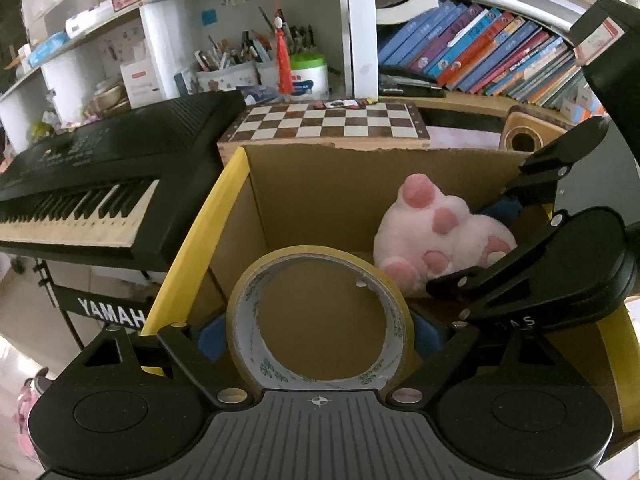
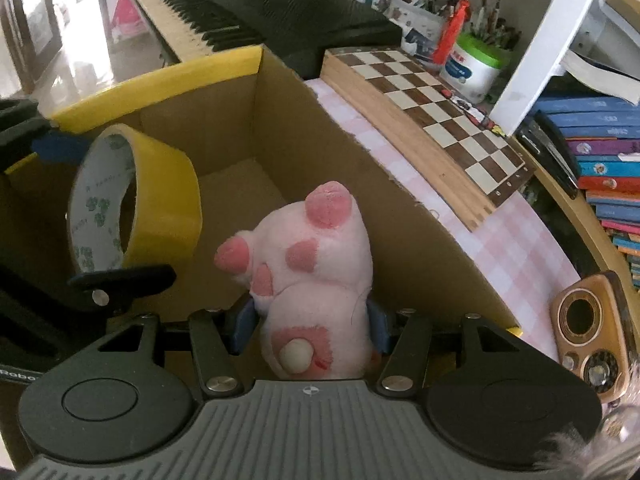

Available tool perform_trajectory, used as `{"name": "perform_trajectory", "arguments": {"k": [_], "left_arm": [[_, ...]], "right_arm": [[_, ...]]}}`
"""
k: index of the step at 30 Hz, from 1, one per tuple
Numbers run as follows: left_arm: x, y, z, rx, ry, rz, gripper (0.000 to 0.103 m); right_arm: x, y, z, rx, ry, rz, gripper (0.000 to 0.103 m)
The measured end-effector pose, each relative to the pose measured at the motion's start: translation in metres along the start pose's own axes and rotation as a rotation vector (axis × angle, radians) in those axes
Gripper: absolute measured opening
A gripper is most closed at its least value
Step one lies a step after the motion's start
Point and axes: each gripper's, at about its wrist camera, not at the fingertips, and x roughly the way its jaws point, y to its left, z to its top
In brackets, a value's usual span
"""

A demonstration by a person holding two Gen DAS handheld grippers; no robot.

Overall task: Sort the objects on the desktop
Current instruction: 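Open the left tool to drop the tape while the right tool releases the pig in the box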

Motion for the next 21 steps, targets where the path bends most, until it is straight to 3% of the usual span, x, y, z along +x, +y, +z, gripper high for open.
{"name": "perform_trajectory", "arguments": {"k": [8, 15, 21], "left_arm": [[-0.02, 0.004, -0.005, -0.066, -0.112, -0.029, 0.092], [-0.065, 0.0, -0.004, -0.061, -0.307, -0.022, 0.095], [-0.096, 0.004, -0.003, -0.092, -0.364, -0.023, 0.095]], "right_arm": [[-0.008, -0.004, -0.004, 0.045, -0.056, -0.003, 0.061], [-0.043, -0.007, -0.011, 0.136, -0.176, -0.041, 0.066], [-0.081, -0.001, -0.023, 0.198, -0.27, -0.075, 0.066]]}}
